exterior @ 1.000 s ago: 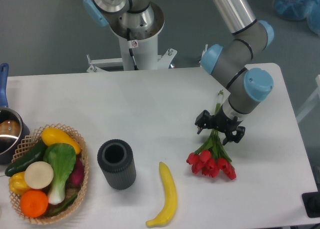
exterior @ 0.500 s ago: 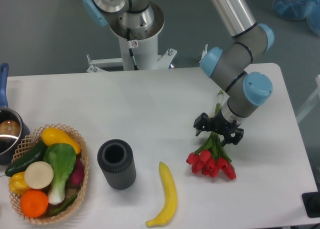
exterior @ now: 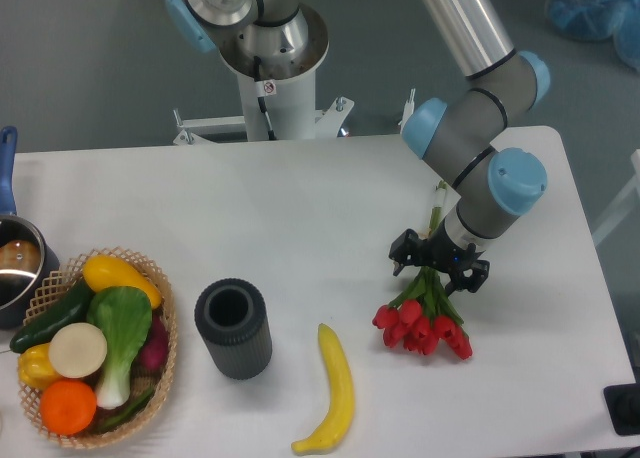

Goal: Pick up the flowers from the table
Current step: 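Lower the gripper around the tulip stems and close on them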

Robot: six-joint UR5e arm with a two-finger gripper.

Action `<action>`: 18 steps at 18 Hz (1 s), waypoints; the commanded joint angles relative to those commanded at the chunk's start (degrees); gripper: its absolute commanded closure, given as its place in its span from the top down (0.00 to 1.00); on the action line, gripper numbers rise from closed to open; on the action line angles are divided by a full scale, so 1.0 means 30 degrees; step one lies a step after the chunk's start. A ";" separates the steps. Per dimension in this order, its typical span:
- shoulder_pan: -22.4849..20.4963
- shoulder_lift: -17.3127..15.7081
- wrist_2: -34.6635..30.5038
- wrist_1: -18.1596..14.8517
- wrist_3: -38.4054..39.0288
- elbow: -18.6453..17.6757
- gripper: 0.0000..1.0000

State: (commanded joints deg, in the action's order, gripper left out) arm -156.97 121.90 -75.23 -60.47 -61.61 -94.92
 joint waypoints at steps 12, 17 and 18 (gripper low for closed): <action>0.0059 0.0089 0.0205 0.0000 0.0058 0.0235 0.99; 0.0088 0.0118 0.0176 0.0000 0.0088 0.0176 0.83; 0.0088 0.0118 0.0176 0.0000 0.0059 0.0147 0.78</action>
State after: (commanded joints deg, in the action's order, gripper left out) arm -156.71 122.26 -74.71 -60.47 -61.43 -94.48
